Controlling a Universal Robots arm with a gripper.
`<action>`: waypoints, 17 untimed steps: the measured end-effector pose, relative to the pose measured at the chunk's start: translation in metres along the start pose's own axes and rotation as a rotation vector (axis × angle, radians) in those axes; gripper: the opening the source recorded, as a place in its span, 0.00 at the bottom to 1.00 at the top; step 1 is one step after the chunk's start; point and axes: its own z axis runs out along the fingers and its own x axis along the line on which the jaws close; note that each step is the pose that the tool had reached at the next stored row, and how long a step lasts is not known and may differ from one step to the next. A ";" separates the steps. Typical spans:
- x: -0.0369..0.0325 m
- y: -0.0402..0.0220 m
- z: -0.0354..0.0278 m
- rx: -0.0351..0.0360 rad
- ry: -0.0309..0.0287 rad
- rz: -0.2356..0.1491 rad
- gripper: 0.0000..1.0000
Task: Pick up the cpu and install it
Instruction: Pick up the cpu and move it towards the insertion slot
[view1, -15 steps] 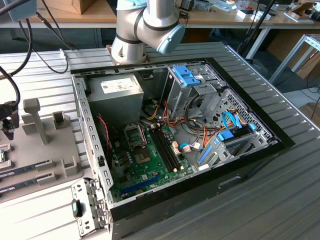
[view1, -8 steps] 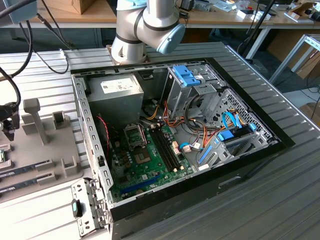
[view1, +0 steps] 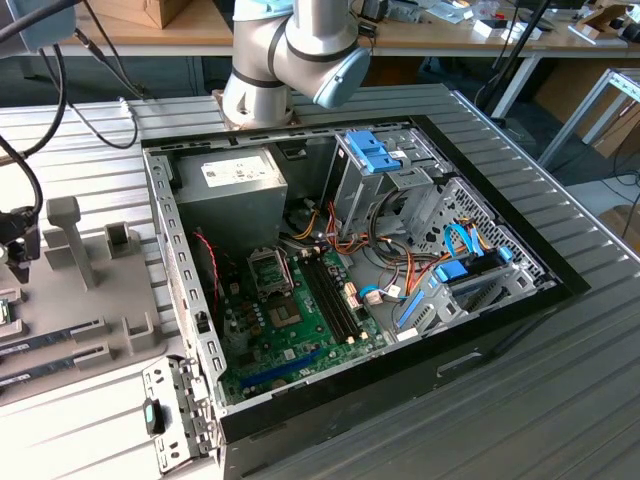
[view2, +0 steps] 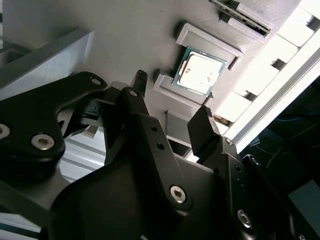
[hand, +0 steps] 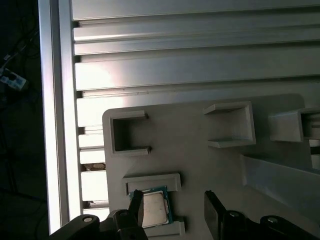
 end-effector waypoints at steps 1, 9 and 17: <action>0.0000 0.0000 0.0004 0.0000 0.0000 0.000 0.60; 0.0002 -0.0002 0.0037 0.0000 -0.0001 0.000 0.60; 0.0003 -0.0003 0.0070 -0.0001 -0.0001 0.000 0.60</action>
